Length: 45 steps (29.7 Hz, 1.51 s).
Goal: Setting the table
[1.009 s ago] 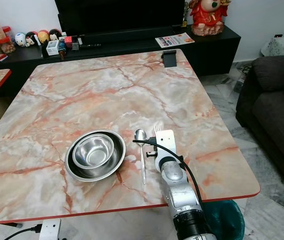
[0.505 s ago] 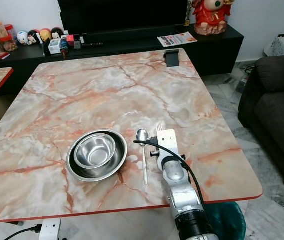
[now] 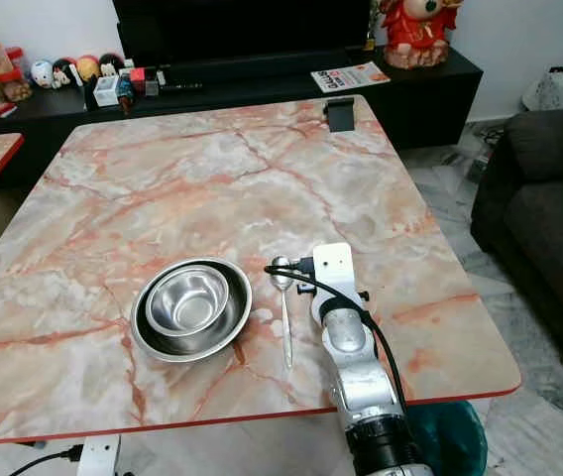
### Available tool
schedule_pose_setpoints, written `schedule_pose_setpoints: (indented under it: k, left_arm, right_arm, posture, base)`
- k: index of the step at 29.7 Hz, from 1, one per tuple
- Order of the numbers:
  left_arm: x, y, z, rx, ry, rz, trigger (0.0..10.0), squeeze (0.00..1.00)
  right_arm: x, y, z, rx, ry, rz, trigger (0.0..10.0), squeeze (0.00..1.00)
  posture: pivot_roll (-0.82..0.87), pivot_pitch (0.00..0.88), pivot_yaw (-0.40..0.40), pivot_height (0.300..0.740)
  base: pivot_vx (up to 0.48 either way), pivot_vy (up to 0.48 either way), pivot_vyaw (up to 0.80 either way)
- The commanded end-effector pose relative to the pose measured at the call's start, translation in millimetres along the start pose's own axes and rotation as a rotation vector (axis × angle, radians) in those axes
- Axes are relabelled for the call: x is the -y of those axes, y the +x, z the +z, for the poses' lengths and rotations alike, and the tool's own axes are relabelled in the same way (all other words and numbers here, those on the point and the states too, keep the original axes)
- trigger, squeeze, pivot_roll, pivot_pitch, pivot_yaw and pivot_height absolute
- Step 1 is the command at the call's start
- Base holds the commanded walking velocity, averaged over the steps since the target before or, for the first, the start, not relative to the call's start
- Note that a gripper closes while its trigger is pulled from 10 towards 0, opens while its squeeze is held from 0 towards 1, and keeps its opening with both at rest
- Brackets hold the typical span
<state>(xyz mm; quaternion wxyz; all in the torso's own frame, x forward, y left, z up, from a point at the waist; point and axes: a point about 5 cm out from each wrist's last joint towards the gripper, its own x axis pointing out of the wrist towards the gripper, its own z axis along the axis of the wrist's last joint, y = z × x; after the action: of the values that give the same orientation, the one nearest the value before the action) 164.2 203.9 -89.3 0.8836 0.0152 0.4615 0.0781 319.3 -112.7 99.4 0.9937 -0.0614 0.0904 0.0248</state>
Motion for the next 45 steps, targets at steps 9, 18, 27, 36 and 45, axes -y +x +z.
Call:
schedule_pose_setpoints:
  k: [9,18,27,36,45]
  left_arm:
    - [-9.0,0.2,5,0.033,-0.024,0.025,10.0,0.0]
    - [-8.1,0.4,6,0.039,-0.041,0.019,10.0,0.0]
    - [-7.2,0.4,7,0.044,-0.062,0.025,10.0,0.0]
    - [-7.1,0.2,6,0.042,-0.062,0.027,10.0,0.0]
    - [-7.4,0.5,7,0.048,-0.064,0.028,10.0,0.0]
  right_arm:
    - [-1.2,-6.4,47,0.328,0.012,-0.013,10.0,0.0]
    - [-0.2,-13.5,65,0.5,0.012,-0.029,10.0,0.0]
    - [-5.8,-13.3,66,0.531,0.0,0.003,10.0,0.0]
    - [-7.3,-13.6,69,0.554,-0.01,0.013,10.0,0.0]
    - [-7.6,-13.4,70,0.563,-0.011,0.017,10.0,0.0]
  posture:
    - [0.0,0.029,0.1,0.74]
    - [0.0,0.032,0.103,0.74]
    - [0.0,0.032,0.097,0.74]
    - [0.0,0.034,0.098,0.74]
    - [0.0,0.037,0.096,0.74]
  base:
    - [0.0,0.0,0.0]
    - [0.0,0.0,0.0]
    - [0.0,0.453,0.0]
    - [0.0,0.466,0.0]
    - [0.0,0.465,0.0]
